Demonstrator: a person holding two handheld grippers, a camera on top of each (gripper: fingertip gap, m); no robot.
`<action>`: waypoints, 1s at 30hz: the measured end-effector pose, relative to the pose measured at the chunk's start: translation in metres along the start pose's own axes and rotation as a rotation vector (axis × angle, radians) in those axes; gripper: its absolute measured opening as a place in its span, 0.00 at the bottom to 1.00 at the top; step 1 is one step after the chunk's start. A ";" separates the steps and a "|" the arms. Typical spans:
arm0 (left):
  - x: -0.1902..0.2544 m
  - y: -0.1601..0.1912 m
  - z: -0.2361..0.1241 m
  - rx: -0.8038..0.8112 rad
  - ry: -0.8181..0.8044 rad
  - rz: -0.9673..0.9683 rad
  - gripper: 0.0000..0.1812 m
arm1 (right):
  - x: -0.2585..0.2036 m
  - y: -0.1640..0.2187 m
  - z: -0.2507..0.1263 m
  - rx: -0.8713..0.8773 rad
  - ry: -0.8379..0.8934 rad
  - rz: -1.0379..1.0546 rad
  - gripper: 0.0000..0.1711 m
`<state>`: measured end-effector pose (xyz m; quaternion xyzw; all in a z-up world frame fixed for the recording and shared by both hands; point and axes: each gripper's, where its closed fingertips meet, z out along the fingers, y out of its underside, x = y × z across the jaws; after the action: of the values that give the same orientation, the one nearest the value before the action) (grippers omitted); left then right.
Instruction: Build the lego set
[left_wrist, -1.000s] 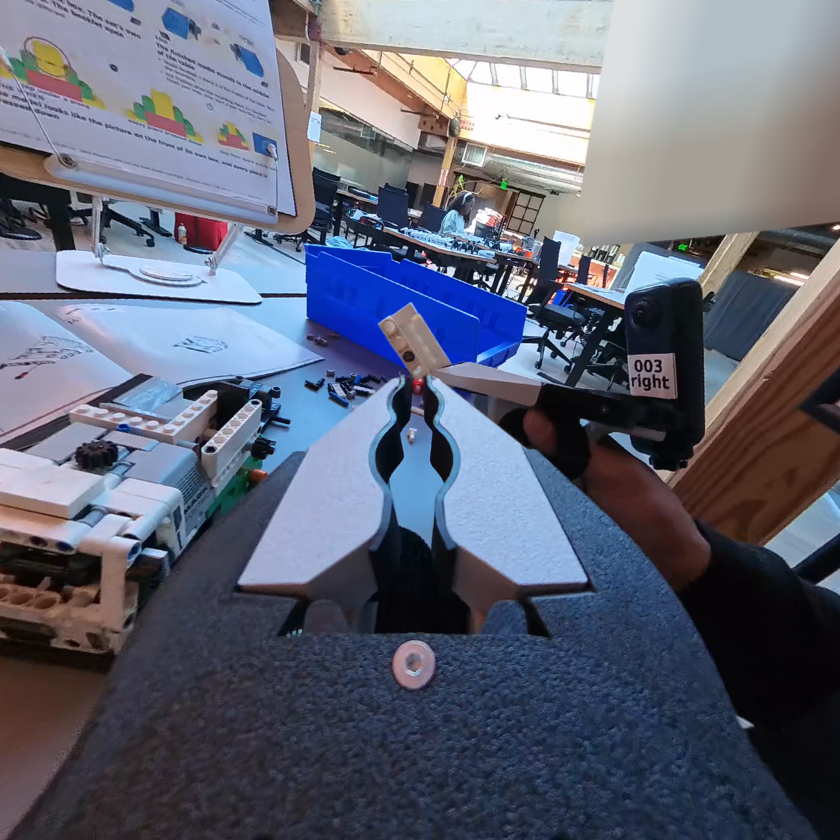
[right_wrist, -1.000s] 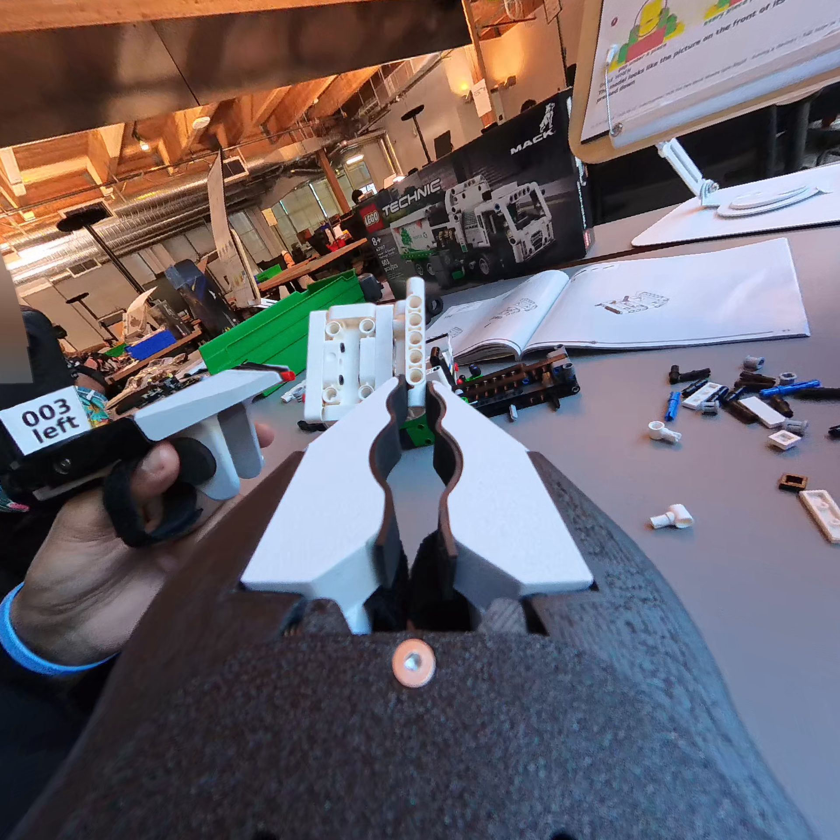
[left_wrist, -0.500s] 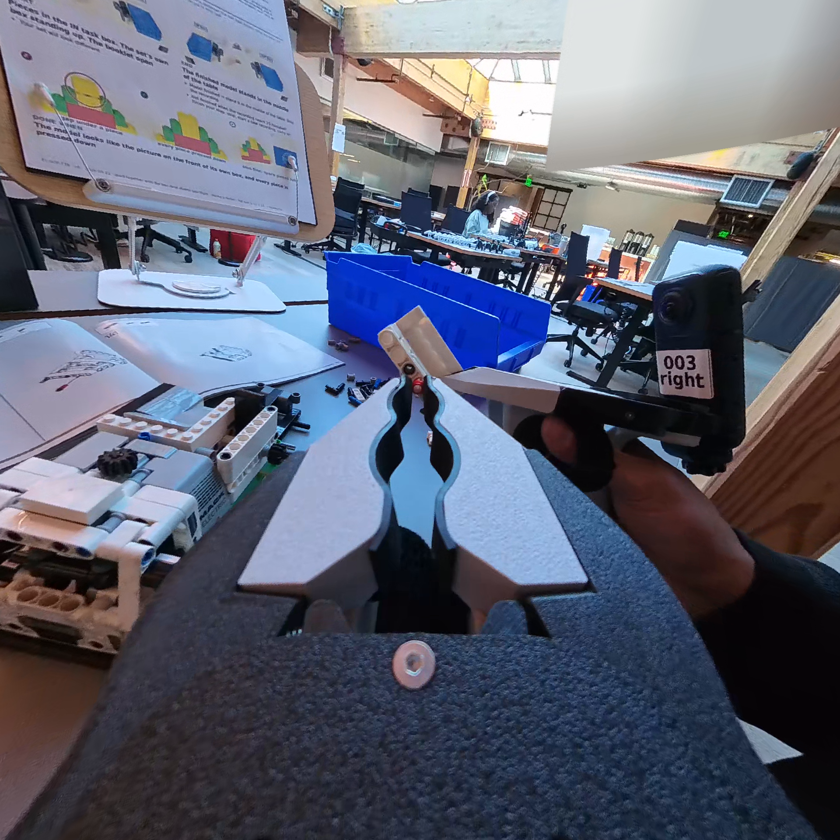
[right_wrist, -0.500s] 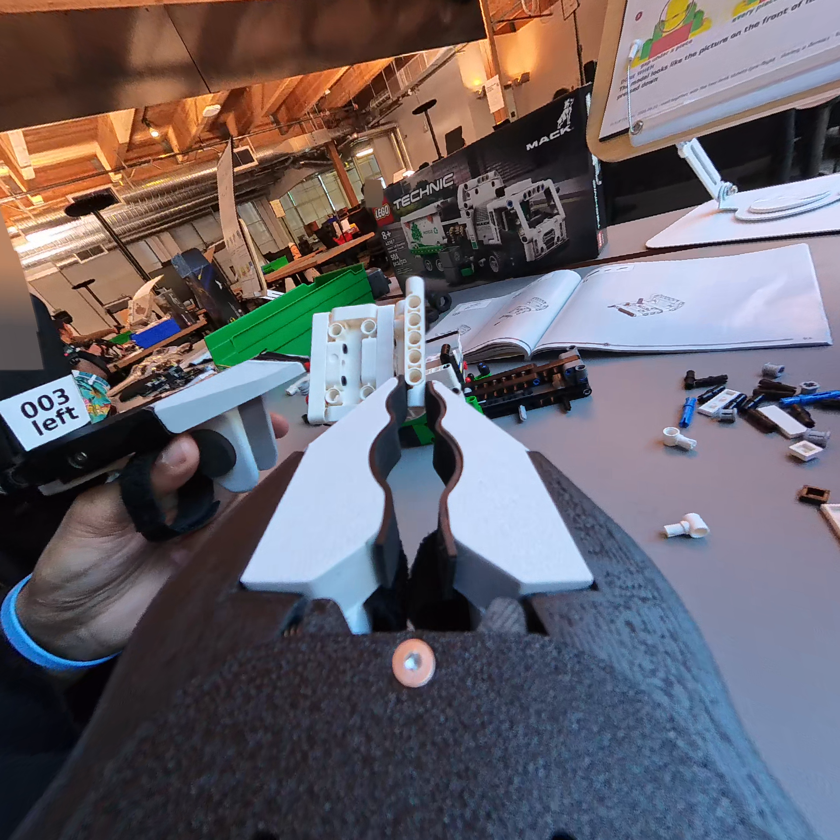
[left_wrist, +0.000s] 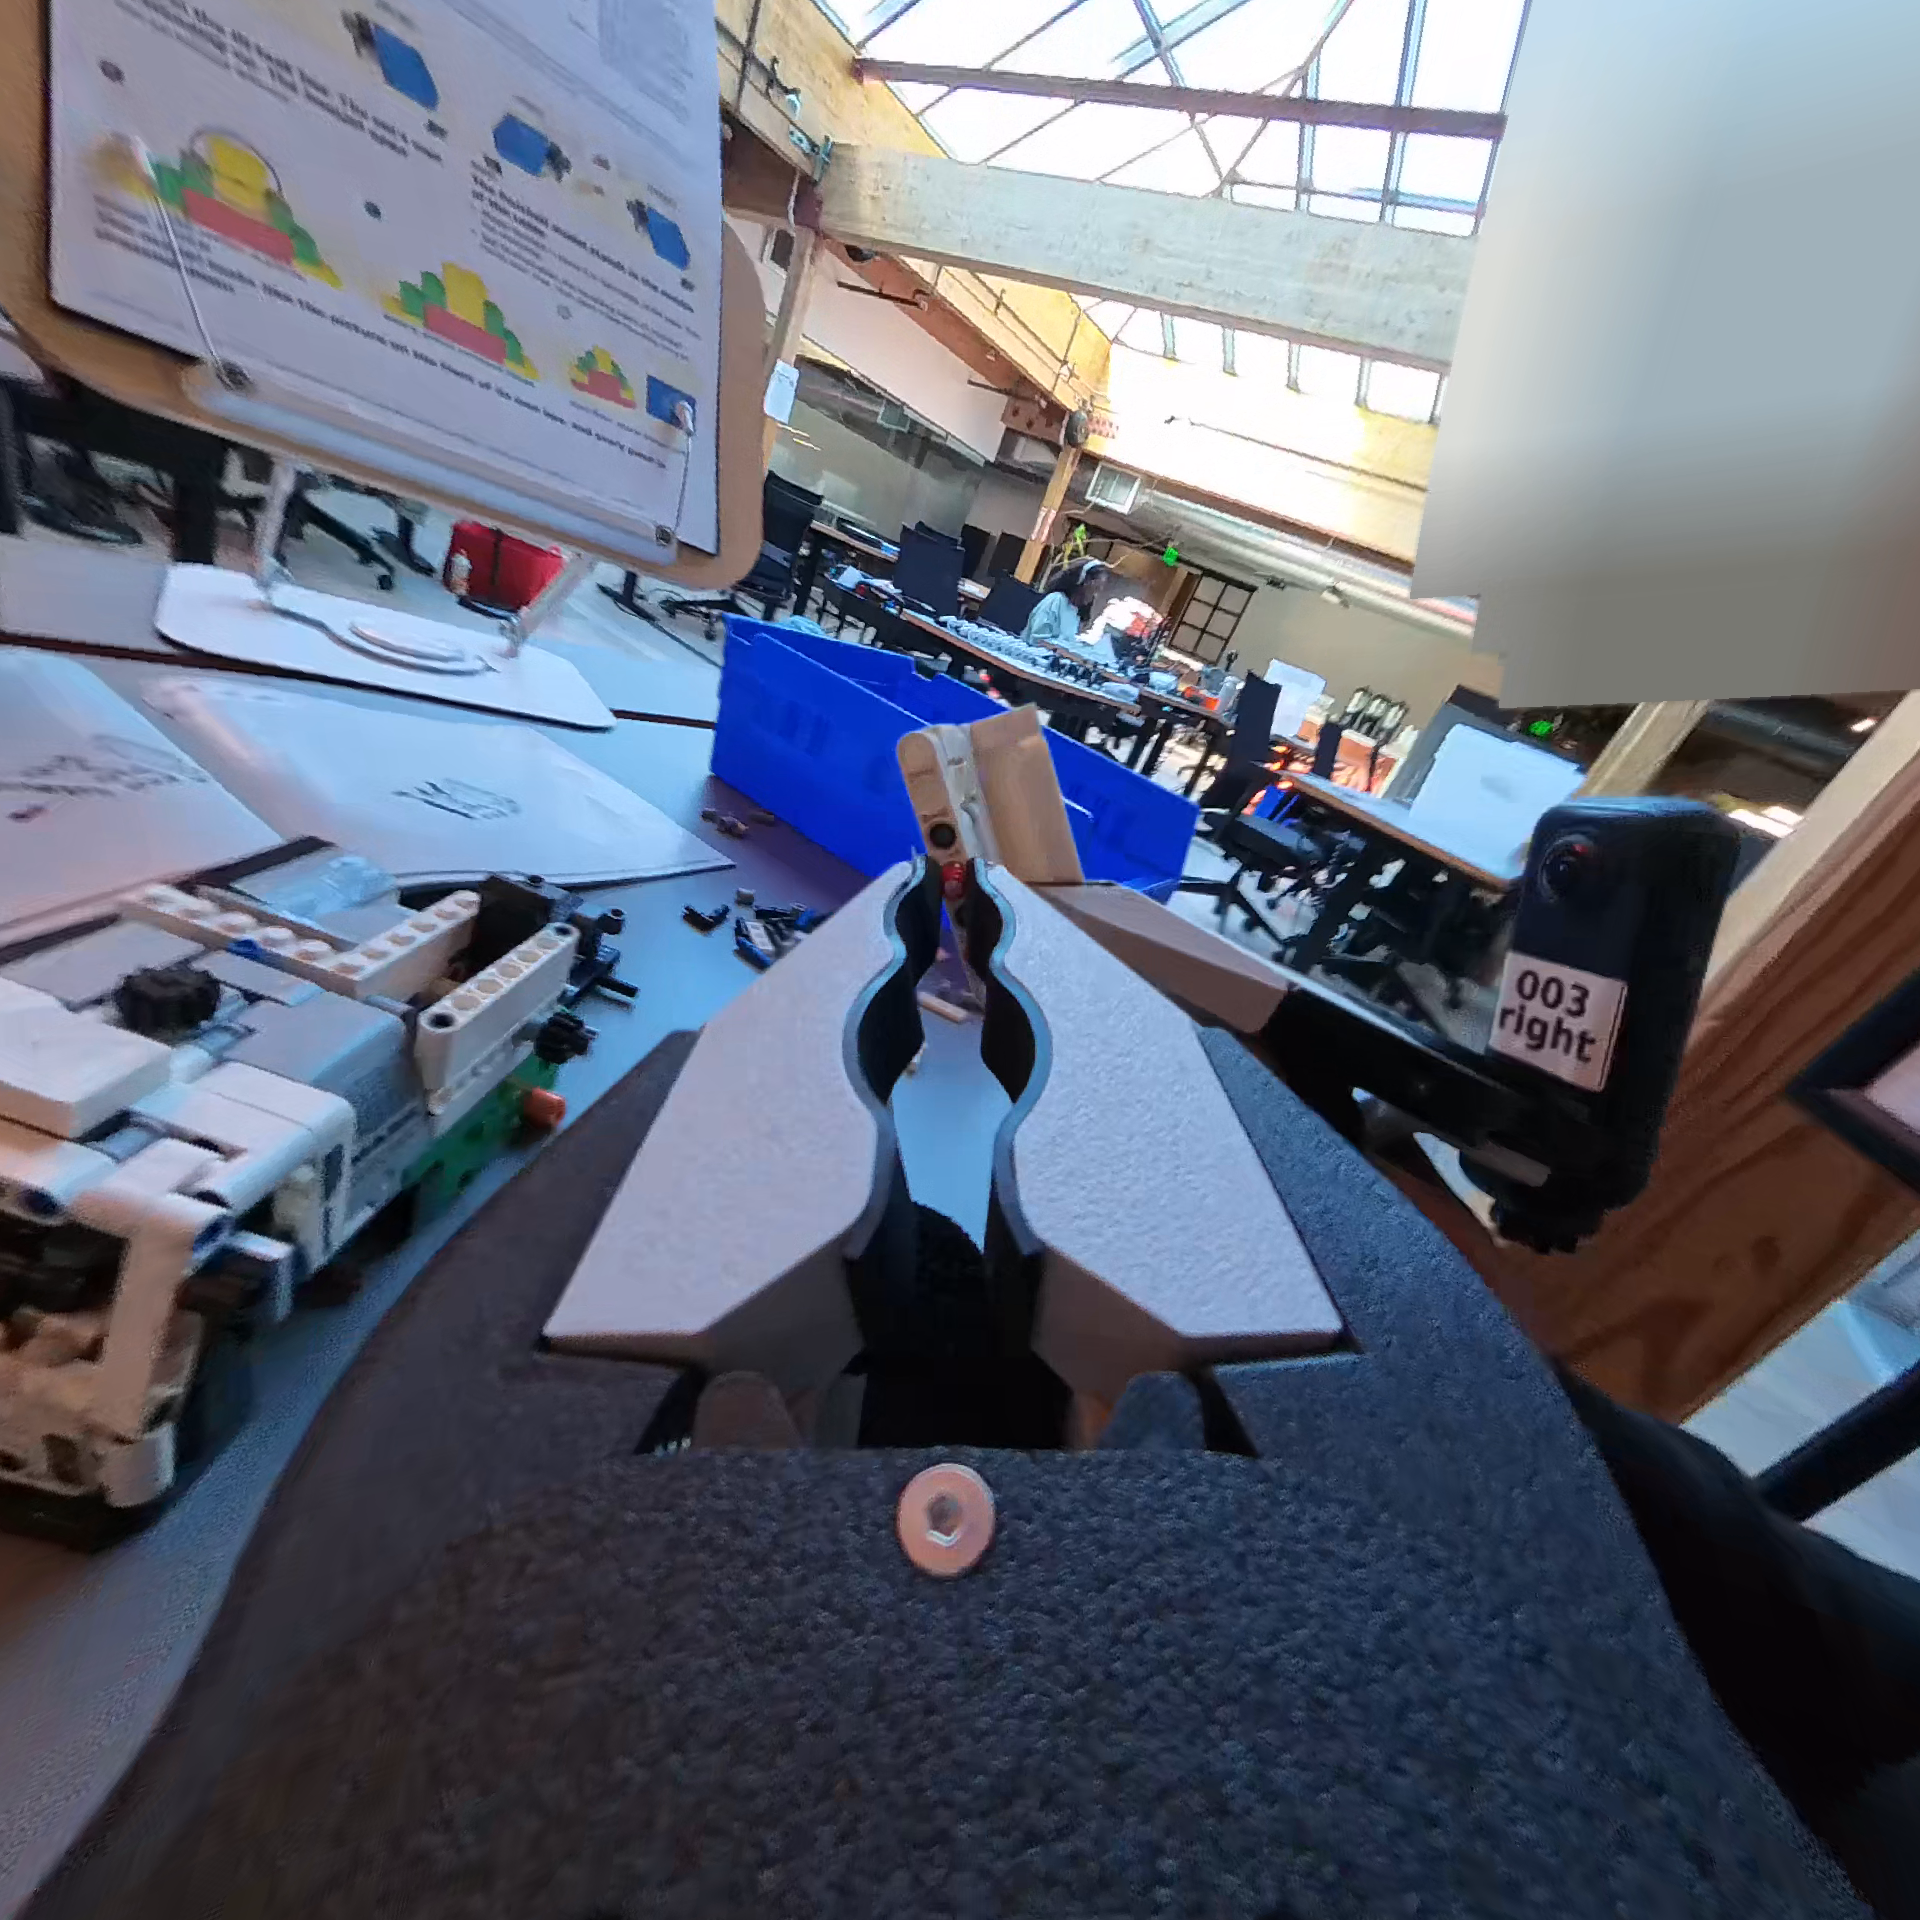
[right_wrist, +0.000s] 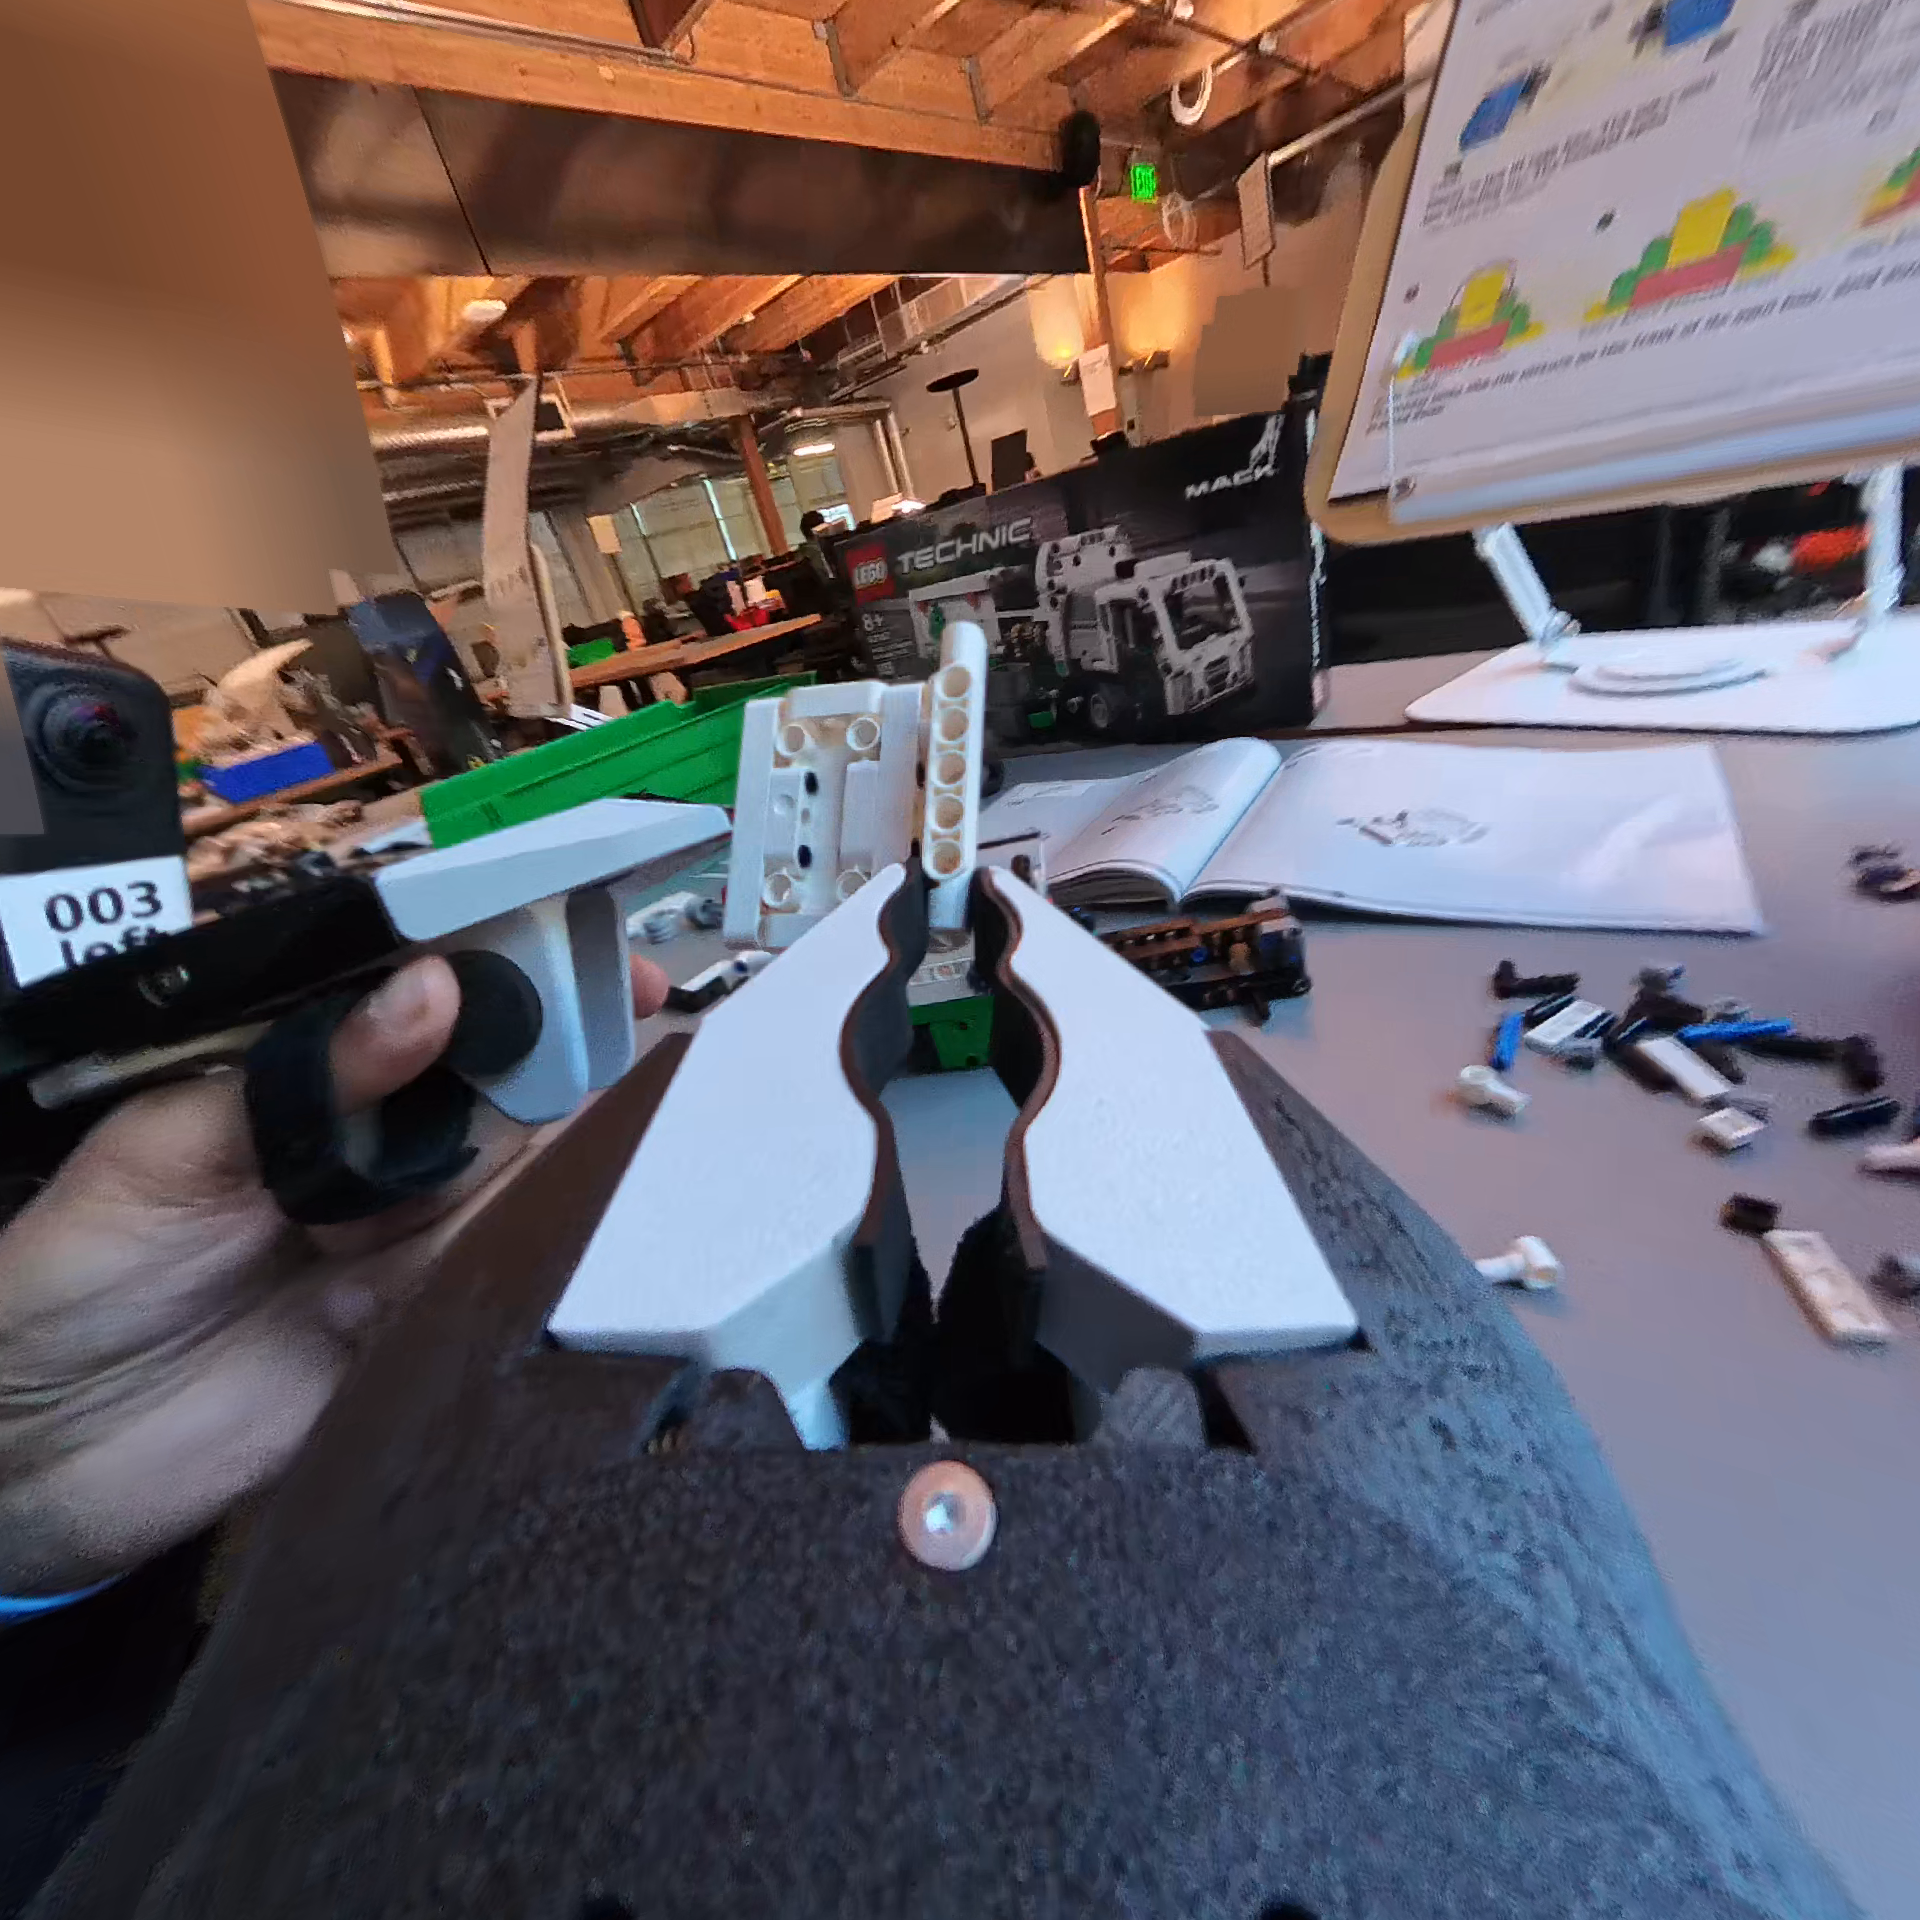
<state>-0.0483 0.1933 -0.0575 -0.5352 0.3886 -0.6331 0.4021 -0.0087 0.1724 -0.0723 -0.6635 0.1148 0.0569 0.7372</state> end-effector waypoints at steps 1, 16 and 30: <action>0.001 0.001 0.000 -0.001 0.014 -0.032 0.02 | 0.001 -0.003 -0.001 0.011 0.010 -0.028 0.04; -0.001 0.013 0.004 -0.104 0.096 -0.098 0.02 | 0.012 0.005 0.001 -0.036 0.053 -0.045 0.04; 0.000 0.012 -0.003 -0.124 0.108 0.000 0.00 | 0.012 0.006 0.002 -0.049 0.044 -0.051 0.04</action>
<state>-0.0505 0.1892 -0.0693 -0.5241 0.4484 -0.6358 0.3465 0.0012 0.1742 -0.0812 -0.6853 0.1124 0.0261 0.7191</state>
